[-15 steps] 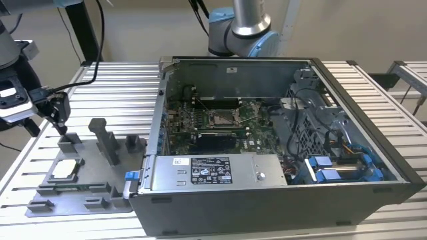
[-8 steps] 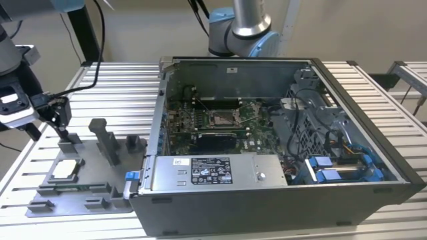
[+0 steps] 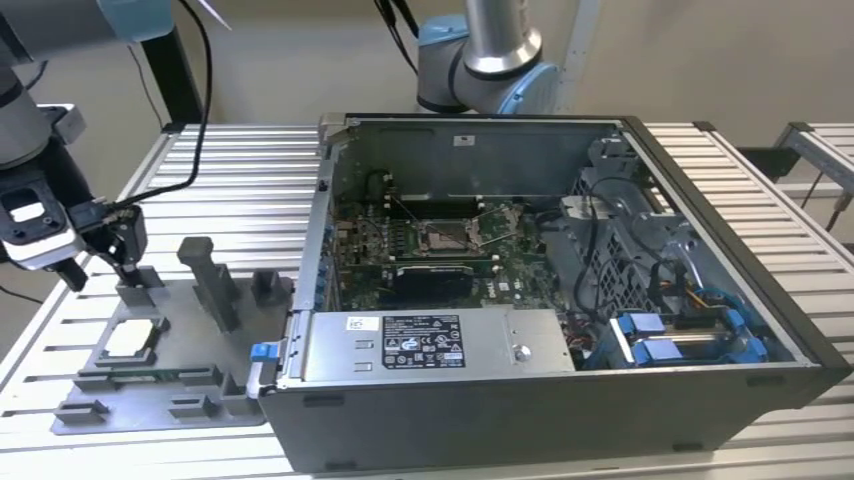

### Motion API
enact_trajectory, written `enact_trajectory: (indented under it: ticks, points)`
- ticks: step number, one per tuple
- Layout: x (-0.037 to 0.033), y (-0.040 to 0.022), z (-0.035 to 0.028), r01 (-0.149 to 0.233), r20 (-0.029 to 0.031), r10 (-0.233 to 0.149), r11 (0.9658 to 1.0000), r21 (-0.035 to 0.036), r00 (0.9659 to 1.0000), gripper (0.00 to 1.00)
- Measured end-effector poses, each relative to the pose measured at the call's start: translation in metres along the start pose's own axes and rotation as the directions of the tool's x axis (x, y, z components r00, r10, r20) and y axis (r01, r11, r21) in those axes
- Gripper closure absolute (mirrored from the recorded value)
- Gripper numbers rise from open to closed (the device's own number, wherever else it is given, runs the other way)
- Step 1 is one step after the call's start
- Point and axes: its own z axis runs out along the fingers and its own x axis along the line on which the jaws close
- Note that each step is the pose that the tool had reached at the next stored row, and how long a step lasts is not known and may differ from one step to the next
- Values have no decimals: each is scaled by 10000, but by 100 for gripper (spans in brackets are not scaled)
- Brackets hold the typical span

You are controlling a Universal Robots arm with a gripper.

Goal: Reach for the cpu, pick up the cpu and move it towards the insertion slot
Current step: 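Pick up the cpu and move it towards the insertion slot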

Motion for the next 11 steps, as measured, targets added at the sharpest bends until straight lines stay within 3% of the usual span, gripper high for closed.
enact_trajectory:
  ticks: [7,11]
  points:
    - [-4,-12,127,-3,1,3,10000,0,10000,0]
    - [0,-95,195,-4,0,4,10000,0,10000,0]
